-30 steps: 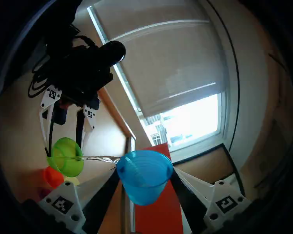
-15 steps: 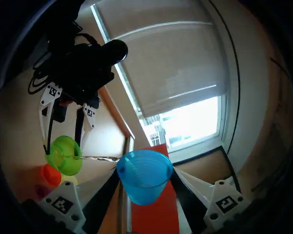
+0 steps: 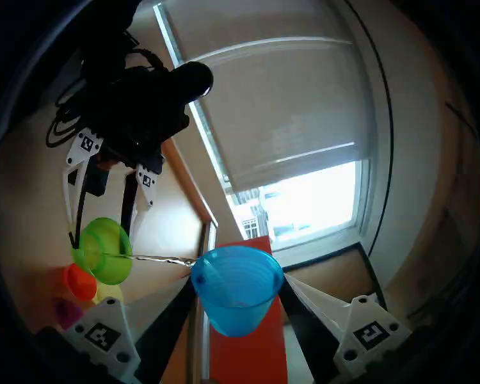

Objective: Pour water

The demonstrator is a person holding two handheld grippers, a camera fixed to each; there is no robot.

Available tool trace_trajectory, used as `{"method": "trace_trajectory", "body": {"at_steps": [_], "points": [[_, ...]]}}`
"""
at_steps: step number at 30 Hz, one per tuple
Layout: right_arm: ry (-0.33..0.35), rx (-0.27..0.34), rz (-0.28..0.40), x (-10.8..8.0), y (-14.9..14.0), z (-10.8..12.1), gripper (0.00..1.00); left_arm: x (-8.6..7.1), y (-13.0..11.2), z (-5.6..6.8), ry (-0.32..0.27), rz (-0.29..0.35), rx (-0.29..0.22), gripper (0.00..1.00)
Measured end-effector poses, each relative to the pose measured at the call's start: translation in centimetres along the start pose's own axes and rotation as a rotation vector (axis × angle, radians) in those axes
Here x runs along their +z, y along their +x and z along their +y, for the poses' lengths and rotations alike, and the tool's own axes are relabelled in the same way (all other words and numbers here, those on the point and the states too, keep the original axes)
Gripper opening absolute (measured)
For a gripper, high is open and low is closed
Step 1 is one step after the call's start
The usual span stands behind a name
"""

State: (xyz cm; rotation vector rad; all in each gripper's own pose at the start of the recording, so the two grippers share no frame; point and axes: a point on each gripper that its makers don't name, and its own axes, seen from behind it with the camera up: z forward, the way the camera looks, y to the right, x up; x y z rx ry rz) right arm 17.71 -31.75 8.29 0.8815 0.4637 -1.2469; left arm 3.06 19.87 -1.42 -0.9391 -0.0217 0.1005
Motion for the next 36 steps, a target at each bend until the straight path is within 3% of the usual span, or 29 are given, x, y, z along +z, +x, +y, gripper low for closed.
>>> {"method": "trace_trajectory", "body": {"at_steps": [36], "points": [[-0.043, -0.094, -0.010, -0.31, 0.56, 0.90, 0.91, 0.10, -0.04, 0.03, 0.005, 0.000, 0.003, 0.86]]}}
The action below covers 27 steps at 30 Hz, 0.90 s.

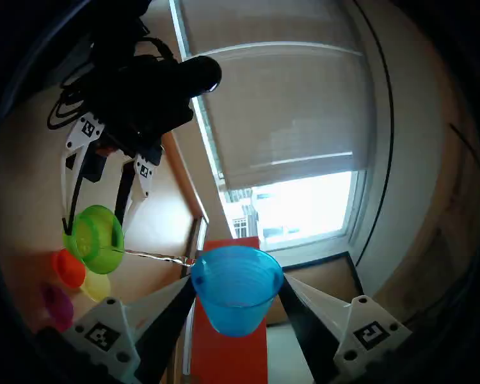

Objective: Pour water

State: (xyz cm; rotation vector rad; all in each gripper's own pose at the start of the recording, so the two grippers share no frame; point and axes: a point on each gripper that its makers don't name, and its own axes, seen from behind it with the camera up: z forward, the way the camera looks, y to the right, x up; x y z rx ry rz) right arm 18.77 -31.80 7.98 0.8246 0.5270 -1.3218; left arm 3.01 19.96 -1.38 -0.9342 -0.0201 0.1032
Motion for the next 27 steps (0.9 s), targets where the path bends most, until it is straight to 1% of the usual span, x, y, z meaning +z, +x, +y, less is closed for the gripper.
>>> {"method": "trace_trajectory", "body": {"at_steps": [11, 27], "points": [[-0.015, -0.027, 0.001, -0.1, 0.6, 0.6, 0.91, 0.0, -0.1, -0.2, 0.004, 0.000, -0.004, 0.86], [-0.027, -0.074, 0.006, -0.1, 1.7, 1.0, 0.91, -0.1, -0.1, -0.5, 0.011, 0.000, -0.007, 0.86]]}}
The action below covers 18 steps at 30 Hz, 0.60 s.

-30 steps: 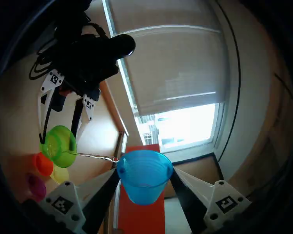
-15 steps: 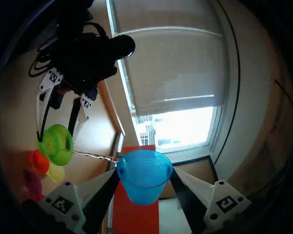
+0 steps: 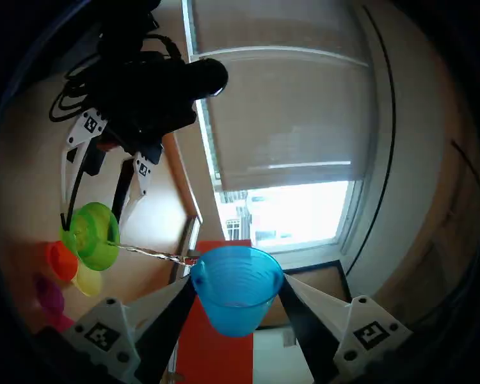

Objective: Pour water

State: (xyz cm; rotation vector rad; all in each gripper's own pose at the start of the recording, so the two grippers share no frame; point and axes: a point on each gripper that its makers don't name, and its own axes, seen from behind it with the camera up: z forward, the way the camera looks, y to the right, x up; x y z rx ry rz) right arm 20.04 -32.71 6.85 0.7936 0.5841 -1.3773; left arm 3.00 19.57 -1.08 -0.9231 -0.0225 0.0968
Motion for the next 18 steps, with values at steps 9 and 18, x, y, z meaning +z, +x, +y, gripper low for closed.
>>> {"method": "trace_trajectory", "body": {"at_steps": [9, 18], "points": [[-0.005, -0.031, -0.002, -0.13, 0.04, 0.25, 0.91, 0.04, -0.10, 0.15, -0.003, -0.001, 0.000, 0.86], [-0.013, -0.062, -0.003, -0.16, 0.06, 0.35, 0.91, 0.04, -0.13, 0.07, -0.003, -0.001, -0.003, 0.86]]}}
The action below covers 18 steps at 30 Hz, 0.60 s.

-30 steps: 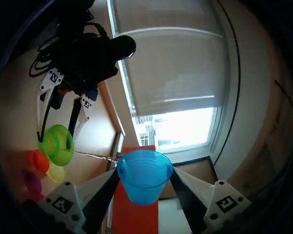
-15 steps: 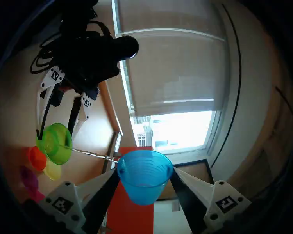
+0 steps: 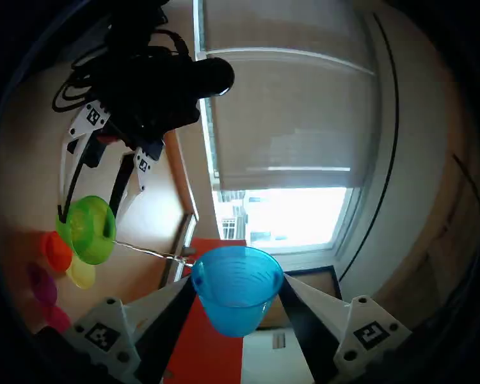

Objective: Pour water

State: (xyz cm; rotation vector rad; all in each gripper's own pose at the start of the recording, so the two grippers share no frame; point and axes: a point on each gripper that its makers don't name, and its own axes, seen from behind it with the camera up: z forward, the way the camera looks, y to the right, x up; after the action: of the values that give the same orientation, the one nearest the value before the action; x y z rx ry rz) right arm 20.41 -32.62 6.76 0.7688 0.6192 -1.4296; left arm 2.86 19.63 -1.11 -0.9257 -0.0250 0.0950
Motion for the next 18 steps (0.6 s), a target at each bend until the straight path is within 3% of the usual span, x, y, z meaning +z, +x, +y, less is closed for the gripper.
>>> {"method": "trace_trajectory", "body": {"at_steps": [18], "points": [[-0.001, -0.060, 0.002, 0.0, 1.1, -0.3, 0.91, 0.0, 0.0, -0.1, 0.003, 0.000, -0.002, 0.86]]}}
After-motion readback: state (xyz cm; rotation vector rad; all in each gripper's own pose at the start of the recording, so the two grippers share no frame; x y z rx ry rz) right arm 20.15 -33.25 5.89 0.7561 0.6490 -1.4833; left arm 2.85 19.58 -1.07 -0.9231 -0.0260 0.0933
